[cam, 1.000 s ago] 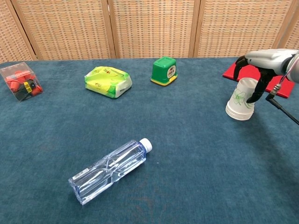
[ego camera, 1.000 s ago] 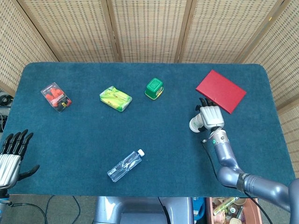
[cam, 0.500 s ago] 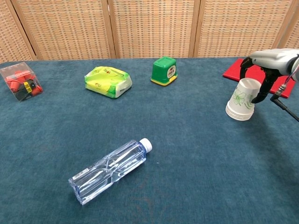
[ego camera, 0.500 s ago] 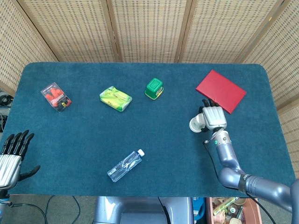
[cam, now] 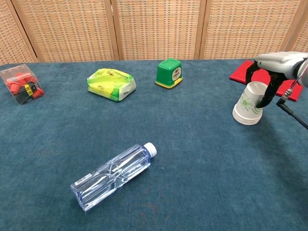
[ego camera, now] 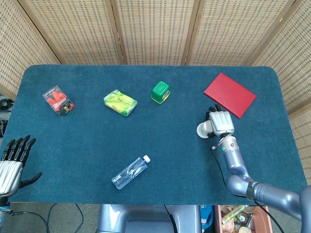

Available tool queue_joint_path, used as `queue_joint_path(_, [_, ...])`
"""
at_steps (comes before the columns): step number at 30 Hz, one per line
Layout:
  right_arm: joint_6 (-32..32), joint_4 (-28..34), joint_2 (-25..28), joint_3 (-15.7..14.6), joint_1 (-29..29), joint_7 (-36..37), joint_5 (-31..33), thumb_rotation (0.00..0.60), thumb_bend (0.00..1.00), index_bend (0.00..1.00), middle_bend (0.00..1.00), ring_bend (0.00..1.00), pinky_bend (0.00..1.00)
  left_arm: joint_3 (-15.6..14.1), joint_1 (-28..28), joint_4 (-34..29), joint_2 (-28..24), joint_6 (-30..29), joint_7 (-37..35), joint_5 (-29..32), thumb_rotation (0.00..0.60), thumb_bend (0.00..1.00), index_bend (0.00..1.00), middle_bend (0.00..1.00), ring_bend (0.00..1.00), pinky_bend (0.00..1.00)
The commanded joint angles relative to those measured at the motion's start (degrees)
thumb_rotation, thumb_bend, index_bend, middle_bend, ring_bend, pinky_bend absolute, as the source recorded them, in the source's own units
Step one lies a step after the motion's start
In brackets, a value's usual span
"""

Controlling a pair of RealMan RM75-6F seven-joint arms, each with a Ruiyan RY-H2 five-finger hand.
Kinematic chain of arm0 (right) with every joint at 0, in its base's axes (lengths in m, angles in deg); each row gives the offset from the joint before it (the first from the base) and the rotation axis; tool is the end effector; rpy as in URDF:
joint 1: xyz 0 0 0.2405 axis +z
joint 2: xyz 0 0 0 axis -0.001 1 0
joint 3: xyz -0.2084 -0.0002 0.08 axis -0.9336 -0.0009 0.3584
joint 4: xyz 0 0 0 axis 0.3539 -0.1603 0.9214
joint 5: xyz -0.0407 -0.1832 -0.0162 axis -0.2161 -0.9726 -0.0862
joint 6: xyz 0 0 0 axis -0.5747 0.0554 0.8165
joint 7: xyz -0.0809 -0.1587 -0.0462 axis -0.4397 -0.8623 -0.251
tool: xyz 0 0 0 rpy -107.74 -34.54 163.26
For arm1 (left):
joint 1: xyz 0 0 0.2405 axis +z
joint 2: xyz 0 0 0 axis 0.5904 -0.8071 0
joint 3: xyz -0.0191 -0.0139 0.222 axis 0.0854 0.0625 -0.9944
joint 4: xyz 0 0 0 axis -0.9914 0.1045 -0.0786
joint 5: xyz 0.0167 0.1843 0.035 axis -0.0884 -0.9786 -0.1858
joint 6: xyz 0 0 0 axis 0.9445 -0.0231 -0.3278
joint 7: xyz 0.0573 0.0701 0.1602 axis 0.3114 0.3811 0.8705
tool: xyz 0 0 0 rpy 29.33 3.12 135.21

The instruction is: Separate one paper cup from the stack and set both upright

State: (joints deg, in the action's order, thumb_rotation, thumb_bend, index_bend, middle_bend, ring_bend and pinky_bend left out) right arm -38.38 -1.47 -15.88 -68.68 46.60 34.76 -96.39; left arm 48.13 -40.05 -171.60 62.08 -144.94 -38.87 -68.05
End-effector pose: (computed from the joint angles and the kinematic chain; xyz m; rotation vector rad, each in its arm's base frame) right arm -0.1774 -0.4046 0.0392 1.6041 -0.9422 0.6171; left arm -0.2641 0.2027 0.1462 -1.4678 -0.8113 -0.9251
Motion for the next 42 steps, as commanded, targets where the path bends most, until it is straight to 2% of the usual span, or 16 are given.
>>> queue_joint_path(1, [-0.6, 0.1, -0.2, 0.1, -0.2, 0.5, -0.8, 0.600, 0.31, 0.64, 0.45, 0.34, 0.62, 0.0, 0.0, 0.0, 0.0, 0.1, -0.1, 0.0, 0.600, 0.20, 0.00, 0.00, 0.00, 0.00])
queue_joint_path(5, [-1.6, 0.6, -0.3, 0.2, -0.5, 1.4, -2.3, 0.600, 0.32, 0.74, 0.57, 0.46, 0.71, 0.1, -0.1, 0.1, 0.0, 0.1, -0.3, 0.2, 0.600, 0.20, 0.00, 0.00, 0.00, 0.00])
queue_joint_path(8, [-2.5, 1.1, -0.1, 0.3, -1.0, 2.2, -3.3, 0.600, 0.33, 0.76, 0.61, 0.49, 0.75, 0.1, 0.0, 0.1, 0.0, -0.1, -0.4, 0.1, 0.600, 0.20, 0.00, 0.00, 0.00, 0.00])
queue_joint_path(12, [-3.4, 3.0, 0.7, 0.9, -2.1, 4.5, -4.2, 0.600, 0.33, 0.77, 0.62, 0.50, 0.75, 0.1, 0.0, 0.1, 0.0, -0.3, -0.7, -0.1, 0.600, 0.20, 0.00, 0.00, 0.00, 0.00])
queue_joint_path(13, [-3.7, 3.9, 1.1, 1.3, -2.6, 5.7, -4.5, 0.600, 0.33, 0.77, 0.62, 0.50, 0.75, 0.1, 0.0, 0.1, 0.0, -0.3, -0.7, -0.1, 0.600, 0.20, 0.00, 0.00, 0.00, 0.00])
queue_joint_path(14, [-4.1, 7.3, 2.2, 3.6, -4.4, 11.6, -4.3, 0.600, 0.33, 0.77, 0.63, 0.51, 0.75, 0.0, 0.0, 0.1, 0.0, -0.4, -1.0, -0.4, 0.600, 0.20, 0.00, 0.00, 0.00, 0.00])
queue_joint_path(17, [-3.3, 11.0, 4.9, 5.1, -6.5, 17.7, -5.7, 0.600, 0.33, 0.78, 0.63, 0.51, 0.76, -0.1, 0.0, 0.3, 0.1, -0.6, -1.0, -0.7, 0.600, 0.20, 0.00, 0.00, 0.00, 0.00])
queue_joint_path(26, [-1.8, 19.2, 10.0, 9.5, -9.4, 27.9, -4.8, 0.600, 0.33, 0.78, 0.64, 0.53, 0.77, -0.1, 0.1, 0.2, 0.2, -1.2, -1.6, -1.2, 0.600, 0.20, 0.00, 0.00, 0.00, 0.00])
queue_joint_path(34, [-4.2, 27.6, 12.5, 12.9, -9.3, 30.1, -2.9, 0.600, 0.33, 0.78, 0.65, 0.53, 0.77, -0.1, -0.2, 0.6, 0.4, -0.6, -2.6, -0.8, 0.600, 0.20, 0.00, 0.00, 0.00, 0.00])
queue_joint_path(42, [-7.2, 31.9, 9.5, 13.5, -6.8, 28.3, -1.5, 0.600, 0.33, 0.78, 0.65, 0.53, 0.77, -0.3, -0.9, 1.5, 1.0, 1.1, -4.1, -0.4, 0.600, 0.20, 0.00, 0.00, 0.00, 0.00])
